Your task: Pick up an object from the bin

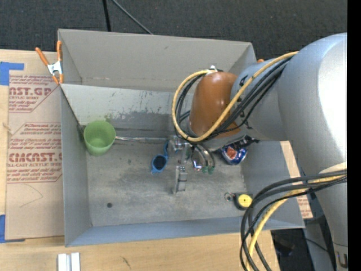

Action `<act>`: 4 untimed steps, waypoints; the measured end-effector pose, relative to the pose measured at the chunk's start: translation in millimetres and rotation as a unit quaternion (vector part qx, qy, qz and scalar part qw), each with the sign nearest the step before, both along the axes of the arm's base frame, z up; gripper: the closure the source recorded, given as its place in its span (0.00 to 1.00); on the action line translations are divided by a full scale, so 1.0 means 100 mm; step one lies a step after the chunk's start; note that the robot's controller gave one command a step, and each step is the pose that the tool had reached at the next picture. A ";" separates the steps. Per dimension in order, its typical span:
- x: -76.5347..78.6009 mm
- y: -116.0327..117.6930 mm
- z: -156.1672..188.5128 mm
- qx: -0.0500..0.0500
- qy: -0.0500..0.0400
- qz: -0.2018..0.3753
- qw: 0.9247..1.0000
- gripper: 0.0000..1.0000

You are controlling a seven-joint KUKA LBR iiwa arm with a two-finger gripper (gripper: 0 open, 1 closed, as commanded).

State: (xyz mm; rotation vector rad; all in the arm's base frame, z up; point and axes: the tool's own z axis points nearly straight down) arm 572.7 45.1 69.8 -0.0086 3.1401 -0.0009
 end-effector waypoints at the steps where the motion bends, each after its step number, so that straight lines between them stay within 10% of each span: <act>1: 0.08 -0.60 0.66 -0.001 -0.003 0.151 0.989 0.00; 2: 0.15 -1.33 0.35 0.000 -0.001 0.129 0.992 0.00; 3: 0.11 -1.69 0.13 0.005 -0.001 0.216 0.976 0.00; 4: 0.12 -1.71 0.13 0.004 -0.005 0.213 0.977 1.00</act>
Offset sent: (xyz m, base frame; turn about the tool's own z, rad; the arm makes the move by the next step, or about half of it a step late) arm 0.0058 -0.0581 0.0638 -0.3053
